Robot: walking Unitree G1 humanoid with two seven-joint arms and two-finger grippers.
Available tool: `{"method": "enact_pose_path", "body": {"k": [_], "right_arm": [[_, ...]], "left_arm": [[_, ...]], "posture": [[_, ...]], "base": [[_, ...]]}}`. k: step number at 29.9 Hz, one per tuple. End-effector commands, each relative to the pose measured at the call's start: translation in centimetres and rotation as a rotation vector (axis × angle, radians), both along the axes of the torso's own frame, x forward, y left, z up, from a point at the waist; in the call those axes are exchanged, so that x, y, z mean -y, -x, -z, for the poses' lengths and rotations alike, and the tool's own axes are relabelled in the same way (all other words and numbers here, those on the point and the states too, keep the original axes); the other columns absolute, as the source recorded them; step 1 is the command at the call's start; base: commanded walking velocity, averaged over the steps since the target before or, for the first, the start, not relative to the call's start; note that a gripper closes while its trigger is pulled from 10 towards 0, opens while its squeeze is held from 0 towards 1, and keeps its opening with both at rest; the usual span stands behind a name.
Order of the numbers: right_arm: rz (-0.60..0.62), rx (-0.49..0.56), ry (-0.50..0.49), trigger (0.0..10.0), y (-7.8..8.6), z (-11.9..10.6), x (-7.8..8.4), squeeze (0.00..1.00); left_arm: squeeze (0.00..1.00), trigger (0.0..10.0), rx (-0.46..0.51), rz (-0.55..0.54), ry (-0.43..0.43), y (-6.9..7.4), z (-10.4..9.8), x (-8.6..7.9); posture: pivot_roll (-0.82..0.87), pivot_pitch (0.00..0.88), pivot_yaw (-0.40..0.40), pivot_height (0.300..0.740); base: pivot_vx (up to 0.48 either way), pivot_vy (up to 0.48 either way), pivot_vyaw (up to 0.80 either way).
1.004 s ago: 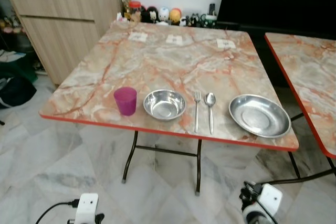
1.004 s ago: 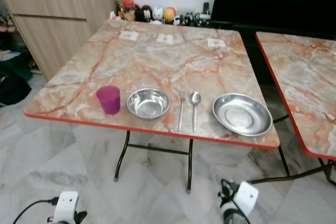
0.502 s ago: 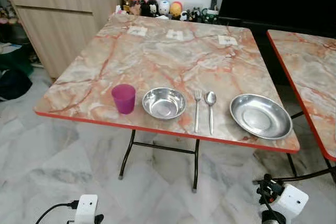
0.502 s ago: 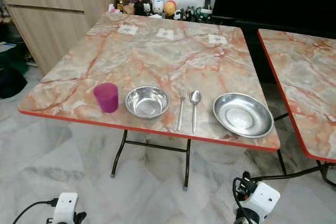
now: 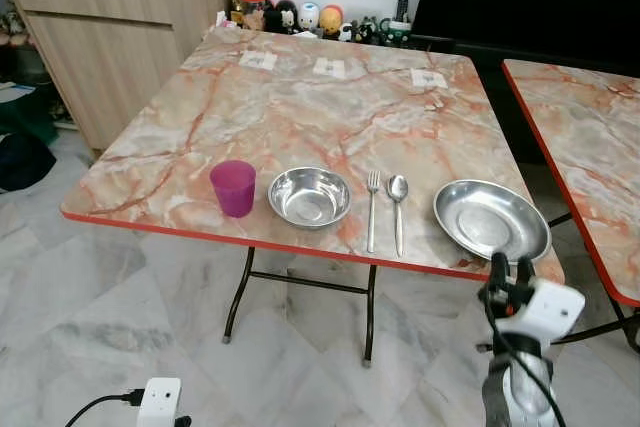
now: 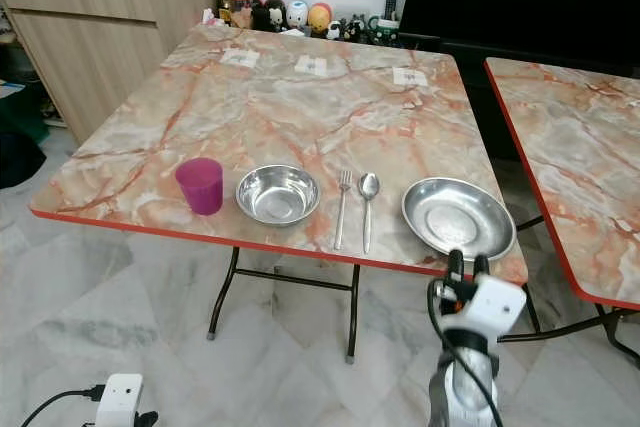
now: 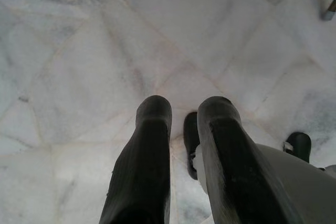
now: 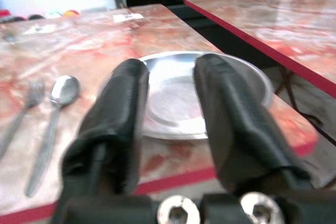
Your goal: Setting the table
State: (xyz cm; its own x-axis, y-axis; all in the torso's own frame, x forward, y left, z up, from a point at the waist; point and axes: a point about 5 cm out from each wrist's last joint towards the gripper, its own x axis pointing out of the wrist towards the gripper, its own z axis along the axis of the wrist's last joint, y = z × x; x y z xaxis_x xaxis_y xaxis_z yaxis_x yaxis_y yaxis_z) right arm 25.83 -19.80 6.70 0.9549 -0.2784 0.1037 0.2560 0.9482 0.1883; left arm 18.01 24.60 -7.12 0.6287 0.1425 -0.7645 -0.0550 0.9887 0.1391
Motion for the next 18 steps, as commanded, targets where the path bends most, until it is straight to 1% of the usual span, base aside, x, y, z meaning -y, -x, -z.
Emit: {"method": "enact_pose_path", "body": {"k": [1, 5, 6, 7, 8, 9, 18], "right_arm": [[0.012, -0.015, -0.012, 10.0, 0.18, 0.16, 0.10, 1.00], [0.011, -0.020, -0.020, 10.0, 0.32, 0.19, -0.12, 1.00], [0.009, -0.023, -0.022, 10.0, 0.39, 0.22, -0.21, 1.00], [0.006, -0.029, -0.023, 10.0, 0.48, 0.20, -0.29, 0.95], [0.005, -0.035, -0.023, 10.0, 0.52, 0.20, -0.32, 0.41], [0.006, -0.040, -0.021, 10.0, 0.50, 0.17, -0.35, 0.00], [0.004, -0.056, -0.025, 10.0, 0.21, 0.13, -0.45, 0.00]], "left_arm": [[0.00, 10.0, -0.013, 0.007, 0.005, 0.19, 0.19, 0.26], [0.00, 10.0, -0.014, 0.010, 0.004, 0.18, 0.19, 0.27], [0.00, 10.0, -0.014, 0.010, 0.005, 0.17, 0.19, 0.29], [0.00, 10.0, -0.014, 0.010, 0.005, 0.15, 0.19, 0.33], [0.00, 10.0, -0.013, 0.012, 0.005, 0.12, 0.19, 0.39], [0.00, 10.0, -0.011, 0.013, 0.006, 0.05, 0.17, 0.42], [0.00, 10.0, -0.002, 0.017, 0.006, -0.24, 0.03, 0.46]], "posture": [[0.15, 0.000, -0.115, 0.740], [0.15, 0.000, -0.115, 0.740], [0.15, 0.000, -0.115, 0.740], [0.15, 0.000, -0.115, 0.740], [0.15, 0.000, -0.115, 0.740], [0.15, 0.000, -0.113, 0.740], [0.15, 0.000, -0.116, 0.740]], "base": [[0.000, 0.000, 0.00], [0.000, 0.000, 0.00], [0.000, -0.240, 0.00], [0.000, -0.247, 0.00], [0.000, -0.322, 0.00], [0.000, -0.352, 0.00], [0.000, -0.352, 0.00]]}}
